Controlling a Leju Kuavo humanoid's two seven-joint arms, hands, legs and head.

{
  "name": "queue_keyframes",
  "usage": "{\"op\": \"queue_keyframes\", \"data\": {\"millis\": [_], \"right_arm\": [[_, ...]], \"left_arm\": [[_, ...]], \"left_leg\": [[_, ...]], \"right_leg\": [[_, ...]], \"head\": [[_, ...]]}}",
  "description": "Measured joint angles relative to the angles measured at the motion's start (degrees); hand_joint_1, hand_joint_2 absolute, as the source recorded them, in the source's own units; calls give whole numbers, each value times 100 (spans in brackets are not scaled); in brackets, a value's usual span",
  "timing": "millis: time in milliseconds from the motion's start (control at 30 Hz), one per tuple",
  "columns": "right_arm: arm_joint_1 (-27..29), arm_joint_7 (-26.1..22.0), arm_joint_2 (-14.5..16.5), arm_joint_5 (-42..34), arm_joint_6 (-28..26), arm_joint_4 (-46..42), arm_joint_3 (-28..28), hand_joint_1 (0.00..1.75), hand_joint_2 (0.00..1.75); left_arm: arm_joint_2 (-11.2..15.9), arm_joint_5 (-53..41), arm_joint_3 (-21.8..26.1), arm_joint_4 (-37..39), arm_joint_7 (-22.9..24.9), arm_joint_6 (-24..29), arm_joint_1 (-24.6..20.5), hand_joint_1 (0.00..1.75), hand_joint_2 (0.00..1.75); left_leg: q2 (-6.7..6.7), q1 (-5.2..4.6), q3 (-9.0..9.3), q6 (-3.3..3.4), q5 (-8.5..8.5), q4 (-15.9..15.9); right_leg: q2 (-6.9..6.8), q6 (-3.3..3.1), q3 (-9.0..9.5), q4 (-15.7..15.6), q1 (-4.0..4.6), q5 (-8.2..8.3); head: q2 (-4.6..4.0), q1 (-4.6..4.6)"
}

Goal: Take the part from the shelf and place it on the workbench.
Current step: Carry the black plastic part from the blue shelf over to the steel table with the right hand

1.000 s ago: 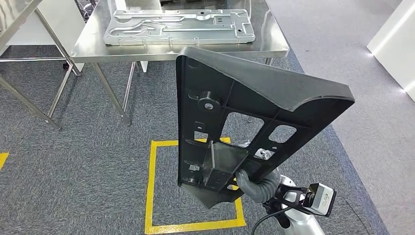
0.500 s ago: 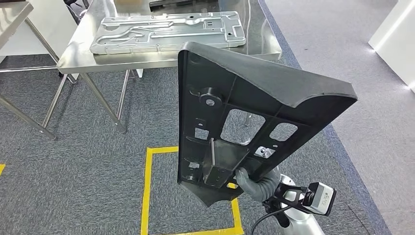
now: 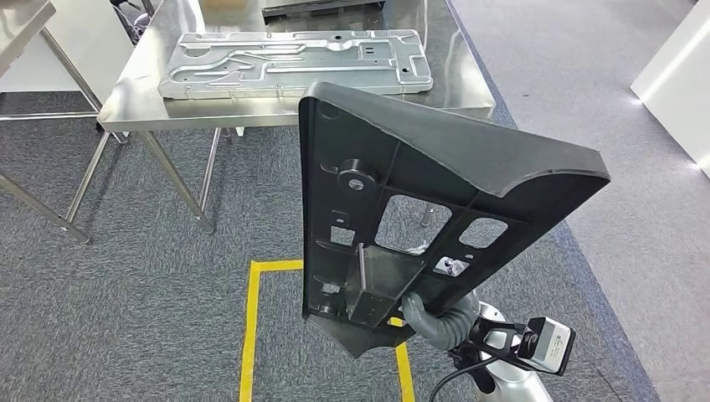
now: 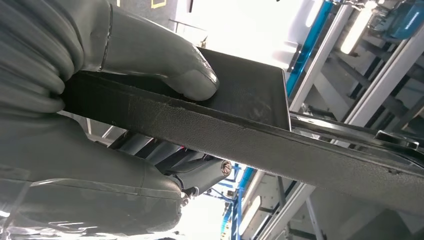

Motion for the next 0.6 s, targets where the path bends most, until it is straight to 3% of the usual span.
{"op": "queue_keyframes", "data": {"millis": [67,100,133,267,333,433,467,500,567,600], "right_arm": [[5,0,0,5,0,2,0,169,175],[2,0,0,7,0,3,0,169,175],[3,0,0,7,0,3,0,169,175],[-2,1,1,-16,5,-2,-3,169,175],[-39,0,3,-47,14,-3,-3,169,175],[-76,0,7,-70,23,8,-3,169,175],[-78,0,7,-77,25,15,-3,169,175],[-82,0,7,-86,27,22,-2,169,175],[-101,0,8,-112,30,30,-2,169,175],[-111,0,8,-126,29,33,-2,169,175]], "left_arm": [[-4,0,0,0,1,-1,3,0,175],[-5,0,0,0,2,-1,-2,0,175],[-5,0,0,0,3,-1,-6,0,175],[-3,2,0,0,16,1,-16,0,175],[-3,10,0,0,20,3,-33,0,175],[3,26,2,0,24,10,-25,0,175],[4,32,3,0,26,11,-16,0,175],[4,38,4,0,29,9,-9,0,175],[10,48,4,0,29,7,-4,0,175],[17,50,4,1,27,5,-5,0,175]], "left_leg": [[-5,19,119,-57,-91,1],[-6,20,156,-94,-129,5],[-5,18,171,-134,-164,4],[11,27,203,-273,-228,155],[11,47,-39,-310,-413,632],[10,50,-729,-348,-832,1690],[10,49,-857,-341,-820,1785],[10,46,-874,-321,-668,1646],[10,18,-669,-228,-115,888],[12,-10,-564,-183,60,536]], "right_leg": [[-22,24,241,-761,-31,554],[-37,2,339,-1068,-24,670],[-49,-40,394,-1249,-11,730],[-29,-250,484,-1339,7,710],[-29,-323,573,-1358,8,673],[-14,-368,645,-1359,38,591],[-5,-370,679,-1358,48,561],[2,-369,728,-1358,60,525],[6,-358,844,-1363,79,445],[8,-342,889,-1368,86,411]], "head": [[0,1],[0,1],[0,2],[0,0],[0,0],[0,-2],[0,-2],[0,-2],[0,-1],[0,-1]]}}
